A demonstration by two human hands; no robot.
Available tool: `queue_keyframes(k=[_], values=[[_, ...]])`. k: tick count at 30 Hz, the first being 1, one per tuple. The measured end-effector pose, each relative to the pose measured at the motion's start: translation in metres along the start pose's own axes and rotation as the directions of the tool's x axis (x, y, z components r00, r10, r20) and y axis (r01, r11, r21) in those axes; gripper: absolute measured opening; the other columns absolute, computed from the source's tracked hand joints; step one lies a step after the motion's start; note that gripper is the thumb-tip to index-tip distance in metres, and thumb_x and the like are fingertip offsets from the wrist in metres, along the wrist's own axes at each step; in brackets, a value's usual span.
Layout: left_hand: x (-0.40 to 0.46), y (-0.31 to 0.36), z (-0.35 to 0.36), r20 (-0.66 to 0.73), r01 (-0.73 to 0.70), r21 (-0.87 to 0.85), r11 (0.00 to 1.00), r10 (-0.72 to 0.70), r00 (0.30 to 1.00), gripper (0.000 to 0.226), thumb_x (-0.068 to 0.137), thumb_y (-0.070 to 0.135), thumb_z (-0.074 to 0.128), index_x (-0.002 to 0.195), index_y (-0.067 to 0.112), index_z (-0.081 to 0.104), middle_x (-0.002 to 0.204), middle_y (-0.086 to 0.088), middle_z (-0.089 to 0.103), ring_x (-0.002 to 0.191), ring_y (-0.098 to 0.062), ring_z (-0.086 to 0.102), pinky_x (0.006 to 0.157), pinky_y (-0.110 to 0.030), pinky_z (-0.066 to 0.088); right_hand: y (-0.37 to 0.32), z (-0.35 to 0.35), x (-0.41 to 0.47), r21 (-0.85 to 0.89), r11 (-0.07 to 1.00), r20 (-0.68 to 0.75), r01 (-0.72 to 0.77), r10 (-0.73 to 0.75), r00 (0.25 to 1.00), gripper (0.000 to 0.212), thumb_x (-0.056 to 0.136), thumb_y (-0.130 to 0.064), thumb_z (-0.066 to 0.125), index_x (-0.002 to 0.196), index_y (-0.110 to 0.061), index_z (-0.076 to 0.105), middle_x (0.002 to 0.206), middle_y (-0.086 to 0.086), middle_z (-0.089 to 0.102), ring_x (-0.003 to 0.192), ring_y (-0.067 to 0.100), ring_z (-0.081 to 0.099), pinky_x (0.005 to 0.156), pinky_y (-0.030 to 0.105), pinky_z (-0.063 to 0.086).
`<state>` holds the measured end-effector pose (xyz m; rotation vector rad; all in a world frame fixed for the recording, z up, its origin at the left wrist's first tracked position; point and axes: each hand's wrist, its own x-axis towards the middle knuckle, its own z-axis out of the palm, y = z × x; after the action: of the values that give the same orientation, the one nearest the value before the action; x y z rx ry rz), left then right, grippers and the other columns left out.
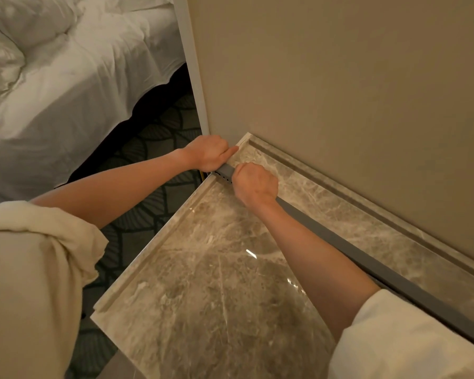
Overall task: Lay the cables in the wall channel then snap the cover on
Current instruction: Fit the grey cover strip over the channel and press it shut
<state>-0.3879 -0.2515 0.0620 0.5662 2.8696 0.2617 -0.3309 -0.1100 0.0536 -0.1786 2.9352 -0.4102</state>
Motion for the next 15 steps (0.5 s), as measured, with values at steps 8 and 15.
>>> queue_keyframes(k=[8, 15], values=[[-0.0031, 0.0005, 0.0014, -0.059, -0.018, 0.08, 0.997, 0.023, 0.998, 0.061, 0.101, 0.032, 0.027, 0.042, 0.017, 0.033, 0.041, 0.001, 0.034, 0.039, -0.015, 0.033, 0.051, -0.032, 0.033, -0.0031, 0.0028, 0.0003, 0.018, 1.0, -0.025, -0.017, 0.017, 1.0, 0.036, 0.095, -0.013, 0.029, 0.102, -0.008, 0.064, 0.106, 0.011, 0.068, 0.094, 0.03, 0.064, 0.065, 0.033, 0.037], [-0.0015, -0.0005, 0.0033, -0.072, -0.03, 0.121, 0.992, 0.039, 0.997, 0.061, 0.101, 0.03, 0.026, 0.043, 0.013, 0.034, 0.041, 0.0, 0.034, 0.041, -0.02, 0.037, 0.052, -0.035, 0.039, -0.0028, 0.008, 0.0004, 0.017, 0.999, -0.086, -0.03, 0.031, 0.996, 0.038, 0.096, -0.014, 0.027, 0.099, -0.005, 0.064, 0.101, 0.013, 0.069, 0.089, 0.03, 0.065, 0.064, 0.033, 0.037]])
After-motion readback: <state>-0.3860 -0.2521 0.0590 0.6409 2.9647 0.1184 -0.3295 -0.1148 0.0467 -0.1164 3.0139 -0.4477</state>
